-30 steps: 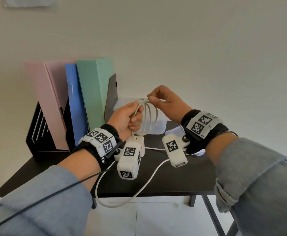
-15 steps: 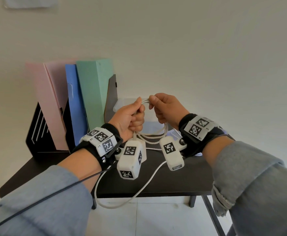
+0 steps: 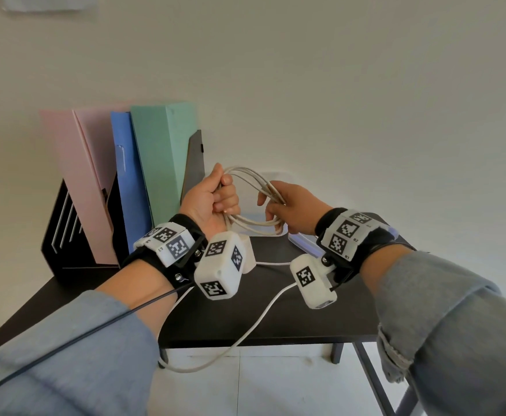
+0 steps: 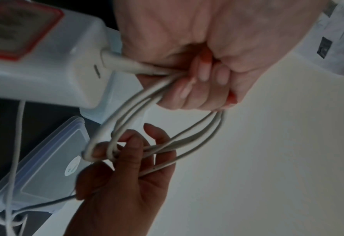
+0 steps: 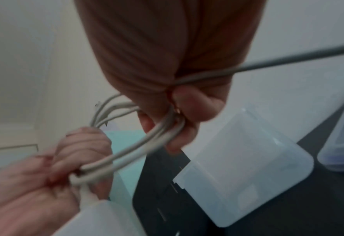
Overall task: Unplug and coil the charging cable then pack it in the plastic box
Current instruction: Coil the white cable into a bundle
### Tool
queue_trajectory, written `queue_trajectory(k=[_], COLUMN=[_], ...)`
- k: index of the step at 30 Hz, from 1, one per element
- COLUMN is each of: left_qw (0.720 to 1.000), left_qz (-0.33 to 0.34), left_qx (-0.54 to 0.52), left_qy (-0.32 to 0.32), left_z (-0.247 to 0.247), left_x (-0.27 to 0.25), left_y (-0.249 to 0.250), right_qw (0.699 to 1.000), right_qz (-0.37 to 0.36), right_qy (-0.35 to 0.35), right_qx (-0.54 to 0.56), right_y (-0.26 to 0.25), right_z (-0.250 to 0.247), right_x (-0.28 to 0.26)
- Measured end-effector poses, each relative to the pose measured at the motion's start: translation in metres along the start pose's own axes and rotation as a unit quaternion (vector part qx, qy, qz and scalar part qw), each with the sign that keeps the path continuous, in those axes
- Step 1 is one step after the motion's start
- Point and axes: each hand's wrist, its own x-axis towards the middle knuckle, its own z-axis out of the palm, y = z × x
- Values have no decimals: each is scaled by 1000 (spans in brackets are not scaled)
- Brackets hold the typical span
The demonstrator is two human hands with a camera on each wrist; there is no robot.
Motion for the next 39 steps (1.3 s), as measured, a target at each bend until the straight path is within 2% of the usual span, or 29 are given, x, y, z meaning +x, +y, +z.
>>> queue_trajectory(k=[2, 5, 12, 16, 20, 22, 24, 25, 27, 29, 30, 31, 32, 33, 34, 35, 36, 37, 39], left_qw=[1000, 1000, 996, 993, 988, 985, 984, 984, 985, 986, 987, 987, 988, 988, 989, 989, 989, 988, 988], left_qz=[3, -1, 33, 44, 56, 67, 74, 76, 74, 68, 65, 61, 56, 52, 48, 45, 44, 44, 45], left_qx=[8, 20, -5, -19, -50, -51, -41, -37, -31, -22, -15, -9, -3, -1, 0, 2, 6, 10, 19], left_qy=[4, 19, 81, 104, 137, 153, 156, 155, 153, 150, 149, 148, 147, 145, 143, 142, 143, 145, 146], left_z=[1, 0, -27, -39, -49, -54, -56, -56, -54, -50, -48, -46, -45, -43, -42, -42, -42, -42, -40], left_x=[1, 3, 10, 11, 12, 12, 11, 11, 12, 11, 11, 11, 11, 11, 11, 10, 10, 10, 10], left_y=[-1, 1, 33, 39, 44, 49, 51, 49, 43, 35, 32, 28, 25, 22, 20, 19, 19, 19, 18], right_qw=[1000, 1000, 995, 990, 982, 950, 893, 876, 871, 861, 852, 862, 894, 927, 941, 934, 923, 918, 923], right_qz=[-15, -19, 95, 109, 145, 186, 190, 173, 120, 76, 65, 67, 81, 113, 150, 182, 204, 217, 208], right_qy=[16, 0, 25, 76, 100, 123, 203, 254, 378, 488, 517, 501, 438, 331, 214, 131, 98, 109, 205], right_qx=[-14, 11, 24, 39, -67, -220, -354, -371, -291, -124, -53, -25, -58, -139, -214, -278, -312, -313, -251], right_y=[3, 11, 65, 84, 89, 91, 86, 80, 66, 50, 47, 44, 44, 47, 53, 58, 61, 61, 58], right_z=[0, 0, -23, -32, -36, -41, -46, -48, -54, -59, -60, -59, -56, -52, -45, -42, -41, -42, -49], right_x=[1, 0, -17, -23, -19, -17, -13, -11, -5, -1, 2, 4, 4, 4, 4, 3, 1, 1, 3])
